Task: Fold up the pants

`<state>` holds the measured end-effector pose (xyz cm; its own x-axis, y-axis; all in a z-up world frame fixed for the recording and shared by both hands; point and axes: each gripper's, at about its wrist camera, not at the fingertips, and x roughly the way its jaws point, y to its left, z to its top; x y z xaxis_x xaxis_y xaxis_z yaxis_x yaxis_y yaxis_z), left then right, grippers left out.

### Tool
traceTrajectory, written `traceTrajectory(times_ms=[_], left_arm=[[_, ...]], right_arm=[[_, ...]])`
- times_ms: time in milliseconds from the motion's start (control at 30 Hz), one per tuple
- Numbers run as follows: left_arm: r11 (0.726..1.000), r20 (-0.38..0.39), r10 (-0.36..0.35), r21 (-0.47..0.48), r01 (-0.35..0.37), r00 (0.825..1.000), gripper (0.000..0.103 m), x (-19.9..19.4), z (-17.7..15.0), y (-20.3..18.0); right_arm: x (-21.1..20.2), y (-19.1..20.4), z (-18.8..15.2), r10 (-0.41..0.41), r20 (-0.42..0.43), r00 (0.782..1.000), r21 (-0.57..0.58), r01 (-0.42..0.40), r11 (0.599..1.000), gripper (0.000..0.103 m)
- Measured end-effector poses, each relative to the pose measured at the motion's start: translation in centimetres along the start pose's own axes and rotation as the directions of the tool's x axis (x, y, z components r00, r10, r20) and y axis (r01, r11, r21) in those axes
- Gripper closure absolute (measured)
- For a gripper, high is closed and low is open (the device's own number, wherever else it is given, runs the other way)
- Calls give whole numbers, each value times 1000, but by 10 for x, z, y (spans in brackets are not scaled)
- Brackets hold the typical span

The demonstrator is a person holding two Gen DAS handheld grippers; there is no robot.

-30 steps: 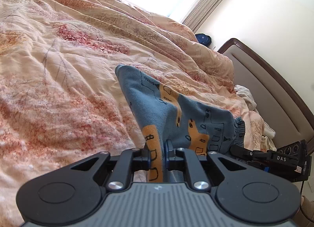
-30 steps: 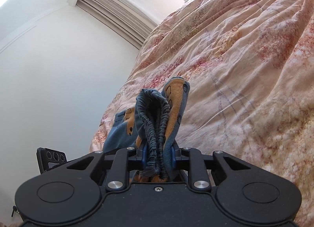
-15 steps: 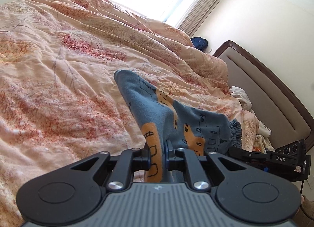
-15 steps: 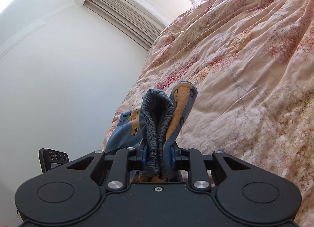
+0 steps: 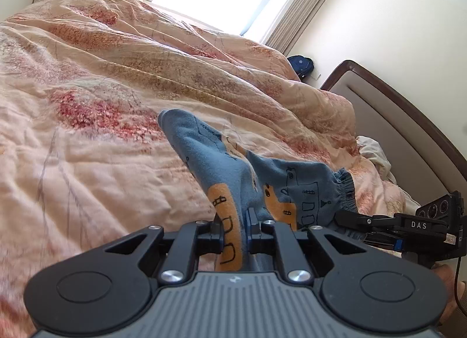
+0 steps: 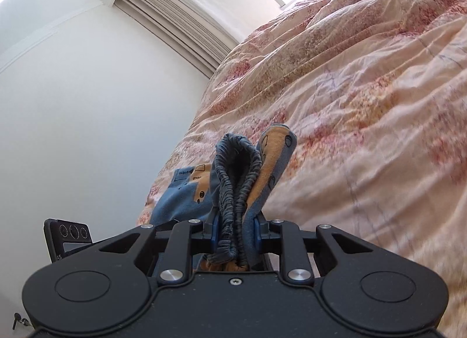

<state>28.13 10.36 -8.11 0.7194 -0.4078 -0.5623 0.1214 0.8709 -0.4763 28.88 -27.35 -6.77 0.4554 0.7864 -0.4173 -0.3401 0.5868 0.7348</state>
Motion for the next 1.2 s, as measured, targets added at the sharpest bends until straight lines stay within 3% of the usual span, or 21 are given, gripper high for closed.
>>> traceTrajectory(times_ms=[100,200,333,433,467,533,600,667,733,800,900,1067,1200], left_arm=[[998,-40,56,-28,-57,998,90,47,14,26],[993,-91,117,-18,-119,989,89,79,0,46],[995,-53,83,-58,-86,995,84,72,-17,58],[993,-23,96,-71,-98,995,79,49,-18,56],[993,-9,90,-81,-90,996,70,38,-20,53],[994,44,76,-78,-72,996,47,5,-29,39],[997,91,78,-21,-76,993,10,-30,-46,17],[994,119,99,32,-103,988,0,-63,-67,-7],[993,104,112,34,-116,988,0,-88,-90,-22],[990,101,130,37,-134,986,0,-109,-109,-36],[974,114,203,75,-212,973,0,-133,-136,-61],[967,75,241,69,-247,968,0,-157,-164,-88],[958,92,262,100,-270,961,0,-167,-176,-99]], right_arm=[[45,-22,41,-40,-11,999,-11,40,999,79],[84,-55,50,-107,-57,993,8,107,994,78],[94,-88,38,-130,-59,990,47,133,990,75],[76,-94,32,-114,-7,993,60,115,992,65],[68,-93,30,-112,11,994,74,111,991,53],[43,-77,26,-60,49,997,66,56,996,40],[20,-49,12,-30,57,998,-11,31,999,27],[-10,-14,-13,-47,75,996,-102,55,993,2],[-45,18,-48,-77,136,988,-170,100,980,1],[-70,37,-77,-95,166,981,-165,123,979,0],[-92,64,-115,-179,115,977,-166,196,966,0],[-101,119,-173,-383,164,909,-334,416,846,0],[-108,132,-190,-432,184,883,-361,469,806,0]])
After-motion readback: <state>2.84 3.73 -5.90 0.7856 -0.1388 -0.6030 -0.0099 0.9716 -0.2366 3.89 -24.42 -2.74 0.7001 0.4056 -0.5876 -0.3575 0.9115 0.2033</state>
